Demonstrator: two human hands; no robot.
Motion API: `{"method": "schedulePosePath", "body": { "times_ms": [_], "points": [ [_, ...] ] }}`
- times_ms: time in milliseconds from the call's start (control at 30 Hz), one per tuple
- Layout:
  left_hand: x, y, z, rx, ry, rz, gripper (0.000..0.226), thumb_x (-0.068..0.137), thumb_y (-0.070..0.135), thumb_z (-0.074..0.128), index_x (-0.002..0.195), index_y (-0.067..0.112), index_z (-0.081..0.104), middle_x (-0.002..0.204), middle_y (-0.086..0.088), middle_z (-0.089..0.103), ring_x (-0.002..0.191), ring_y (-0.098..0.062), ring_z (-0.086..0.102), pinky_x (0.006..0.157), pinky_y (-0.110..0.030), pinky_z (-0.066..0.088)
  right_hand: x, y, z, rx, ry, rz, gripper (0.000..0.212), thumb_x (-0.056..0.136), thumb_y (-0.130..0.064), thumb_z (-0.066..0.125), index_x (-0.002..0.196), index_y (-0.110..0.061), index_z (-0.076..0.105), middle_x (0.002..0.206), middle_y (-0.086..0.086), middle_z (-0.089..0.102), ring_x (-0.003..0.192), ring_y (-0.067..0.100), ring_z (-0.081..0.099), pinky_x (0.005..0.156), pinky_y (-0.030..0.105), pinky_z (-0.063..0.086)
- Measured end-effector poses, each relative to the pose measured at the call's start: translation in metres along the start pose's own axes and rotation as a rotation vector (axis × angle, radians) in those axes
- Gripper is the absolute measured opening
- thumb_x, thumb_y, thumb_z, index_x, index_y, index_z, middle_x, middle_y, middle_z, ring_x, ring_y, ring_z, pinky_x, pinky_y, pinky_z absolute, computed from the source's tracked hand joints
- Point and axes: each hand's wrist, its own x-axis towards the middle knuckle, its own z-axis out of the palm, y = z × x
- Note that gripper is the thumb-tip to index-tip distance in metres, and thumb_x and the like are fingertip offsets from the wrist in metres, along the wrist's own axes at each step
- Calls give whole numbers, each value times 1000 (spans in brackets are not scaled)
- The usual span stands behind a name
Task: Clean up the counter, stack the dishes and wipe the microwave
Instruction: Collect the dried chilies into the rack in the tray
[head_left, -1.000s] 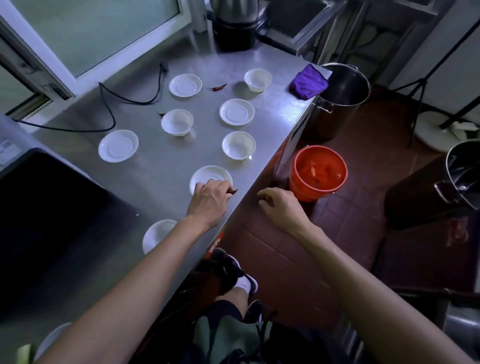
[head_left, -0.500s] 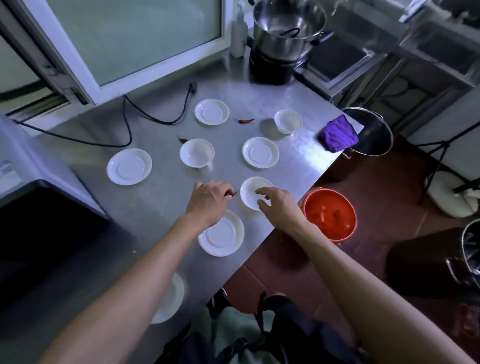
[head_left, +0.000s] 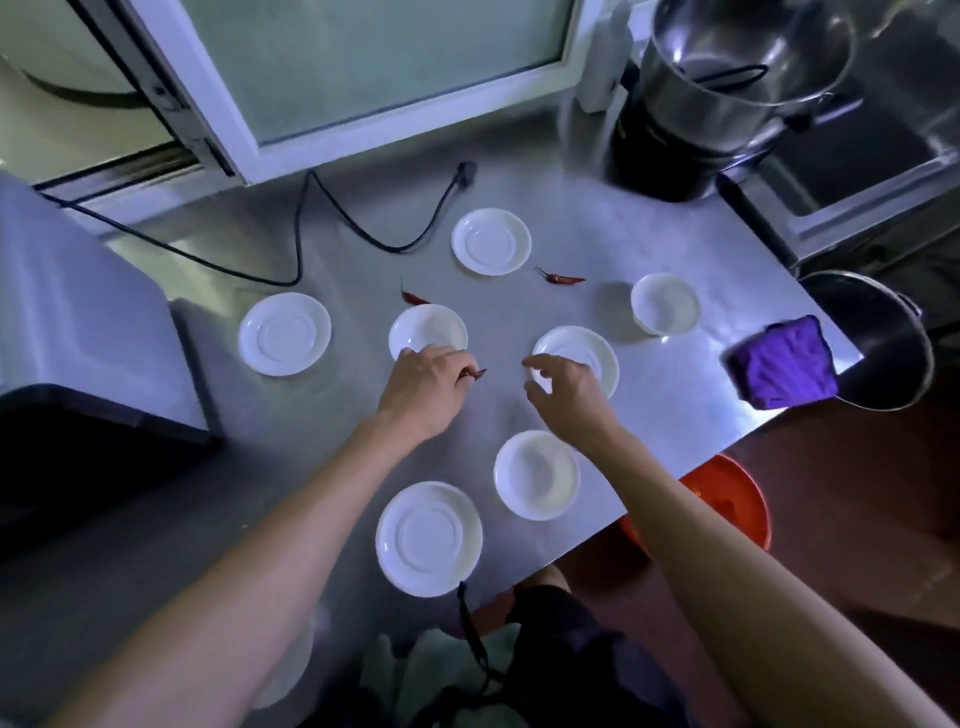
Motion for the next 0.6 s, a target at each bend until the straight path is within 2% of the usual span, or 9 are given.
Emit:
{"method": "schedulePosePath", "body": {
  "times_ms": [167,333,500,600],
  "points": [
    [54,19,14,16,-44,-61,9,95,19,59,97,17,68,95,3,70,95,-26,59,82,-45,45,68,43,-27,54,-25,48,32,92,-15,59,123,-18,67,122,4,69,113,22,62,91,26,42],
    [100,36,30,19,-53,-106,8,94,17,61,96,16,68,95,1,71,91,-27,60,80,-42,47,127,68,-50,38,-51,15,34,94,-15,57,127,-15,65,129,7,65,110,25,64,92,32,49],
    [133,45,40,51,-47,-131,8,94,19,62,97,18,69,96,4,73,93,-26,62,81,-43,46,171,82,-58,88,-39,-34,44,90,-6,53,130,-20,64,130,7,63,116,24,58,94,35,49],
    [143,43,42,33,-51,-172,8,94,18,62,97,17,69,96,4,73,94,-26,63,82,-45,47,192,85,-54,30,-31,-37,44,85,-1,52,123,-16,68,127,7,65,117,31,53,98,40,45]
  ]
}}
